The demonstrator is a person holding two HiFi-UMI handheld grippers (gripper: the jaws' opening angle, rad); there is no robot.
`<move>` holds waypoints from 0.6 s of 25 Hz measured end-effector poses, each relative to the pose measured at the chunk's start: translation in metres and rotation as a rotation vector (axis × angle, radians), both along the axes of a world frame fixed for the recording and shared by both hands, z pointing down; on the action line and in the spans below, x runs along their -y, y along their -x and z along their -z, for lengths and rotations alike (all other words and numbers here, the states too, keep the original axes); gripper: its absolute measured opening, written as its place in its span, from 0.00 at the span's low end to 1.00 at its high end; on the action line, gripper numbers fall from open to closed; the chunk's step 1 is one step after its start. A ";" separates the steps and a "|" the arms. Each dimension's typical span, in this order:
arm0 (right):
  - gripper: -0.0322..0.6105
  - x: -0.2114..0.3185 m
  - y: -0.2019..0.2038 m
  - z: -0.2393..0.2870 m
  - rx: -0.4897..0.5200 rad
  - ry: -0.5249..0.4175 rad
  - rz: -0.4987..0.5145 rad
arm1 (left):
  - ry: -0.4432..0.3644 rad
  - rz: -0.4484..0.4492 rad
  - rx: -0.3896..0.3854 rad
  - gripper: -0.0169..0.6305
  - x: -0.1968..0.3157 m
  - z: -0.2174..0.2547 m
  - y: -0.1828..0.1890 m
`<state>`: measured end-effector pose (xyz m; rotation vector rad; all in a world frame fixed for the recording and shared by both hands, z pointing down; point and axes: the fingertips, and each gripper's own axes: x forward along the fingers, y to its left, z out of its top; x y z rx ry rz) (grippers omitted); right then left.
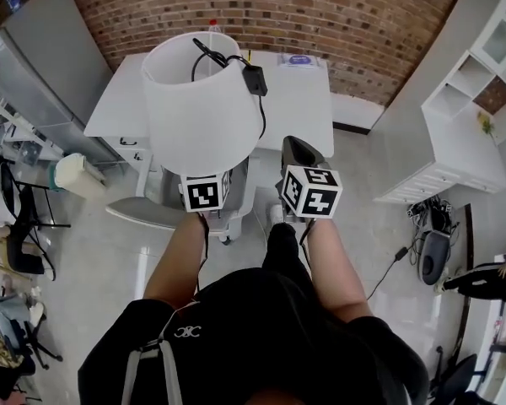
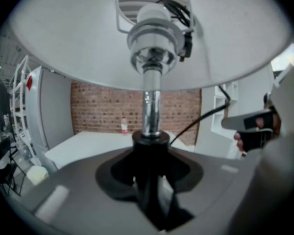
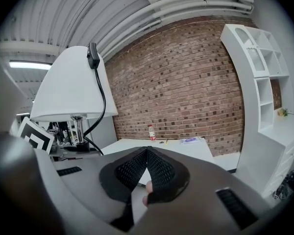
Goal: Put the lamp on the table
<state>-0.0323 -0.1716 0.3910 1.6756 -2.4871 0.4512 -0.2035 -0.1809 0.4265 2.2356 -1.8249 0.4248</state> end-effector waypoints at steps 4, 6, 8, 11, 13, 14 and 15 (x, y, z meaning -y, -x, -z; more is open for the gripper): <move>0.05 0.063 -0.003 -0.005 -0.001 -0.005 0.023 | -0.015 0.012 -0.008 0.23 0.055 -0.003 -0.002; 0.05 0.096 -0.007 -0.007 -0.011 -0.003 0.041 | -0.031 0.027 -0.013 0.23 0.086 -0.004 -0.003; 0.05 0.130 -0.014 -0.007 -0.005 0.002 0.059 | -0.050 0.045 -0.014 0.23 0.118 -0.002 -0.006; 0.05 0.180 -0.023 -0.007 0.001 0.009 0.083 | -0.066 0.060 -0.015 0.23 0.165 0.002 -0.015; 0.05 0.211 -0.028 -0.009 0.003 0.016 0.097 | -0.073 0.066 -0.017 0.23 0.194 0.002 -0.021; 0.05 0.226 -0.029 -0.009 0.003 0.019 0.105 | -0.075 0.070 -0.017 0.23 0.208 0.000 -0.023; 0.05 0.239 -0.030 -0.011 0.002 0.021 0.113 | -0.076 0.075 -0.018 0.23 0.221 -0.002 -0.025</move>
